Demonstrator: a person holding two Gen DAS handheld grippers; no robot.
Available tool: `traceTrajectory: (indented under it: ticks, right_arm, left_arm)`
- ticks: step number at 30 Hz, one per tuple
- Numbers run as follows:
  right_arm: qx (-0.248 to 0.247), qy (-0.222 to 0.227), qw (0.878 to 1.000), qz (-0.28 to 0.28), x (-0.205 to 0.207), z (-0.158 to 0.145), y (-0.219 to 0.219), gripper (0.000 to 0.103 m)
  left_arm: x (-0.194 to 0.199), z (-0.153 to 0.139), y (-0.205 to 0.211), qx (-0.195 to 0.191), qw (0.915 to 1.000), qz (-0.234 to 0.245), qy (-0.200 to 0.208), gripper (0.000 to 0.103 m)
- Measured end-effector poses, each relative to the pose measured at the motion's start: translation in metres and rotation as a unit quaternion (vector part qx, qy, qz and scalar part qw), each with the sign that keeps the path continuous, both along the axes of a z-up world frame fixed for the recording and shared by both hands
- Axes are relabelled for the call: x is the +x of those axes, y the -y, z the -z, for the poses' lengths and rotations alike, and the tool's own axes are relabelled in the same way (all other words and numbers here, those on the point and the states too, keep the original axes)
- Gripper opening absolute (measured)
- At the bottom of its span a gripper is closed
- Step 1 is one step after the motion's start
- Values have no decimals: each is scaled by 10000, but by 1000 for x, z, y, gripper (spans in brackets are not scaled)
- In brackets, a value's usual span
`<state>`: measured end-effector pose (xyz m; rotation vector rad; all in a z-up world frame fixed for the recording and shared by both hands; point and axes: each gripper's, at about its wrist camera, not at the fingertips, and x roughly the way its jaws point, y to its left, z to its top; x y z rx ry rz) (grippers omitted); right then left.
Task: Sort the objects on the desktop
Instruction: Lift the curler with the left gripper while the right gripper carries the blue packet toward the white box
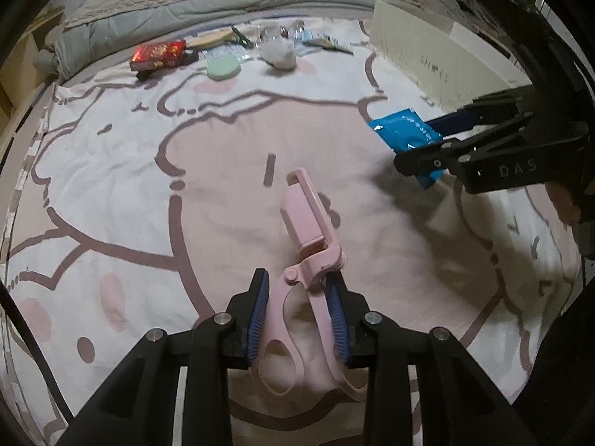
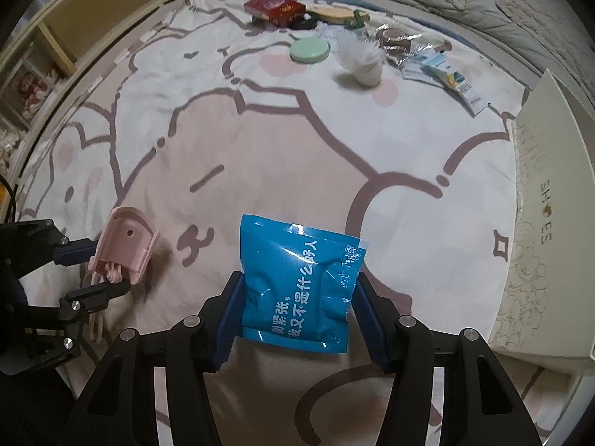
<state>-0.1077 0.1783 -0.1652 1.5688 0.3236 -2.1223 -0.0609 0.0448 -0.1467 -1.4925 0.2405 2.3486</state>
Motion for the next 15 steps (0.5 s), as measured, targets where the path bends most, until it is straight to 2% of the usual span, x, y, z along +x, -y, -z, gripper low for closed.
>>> traceTrajectory:
  ticks: [15]
  right_arm:
    - [-400, -454, 9976, 322, 4, -32, 8, 58]
  left_arm:
    - [-8, -32, 7, 66, 9981, -426, -449, 32]
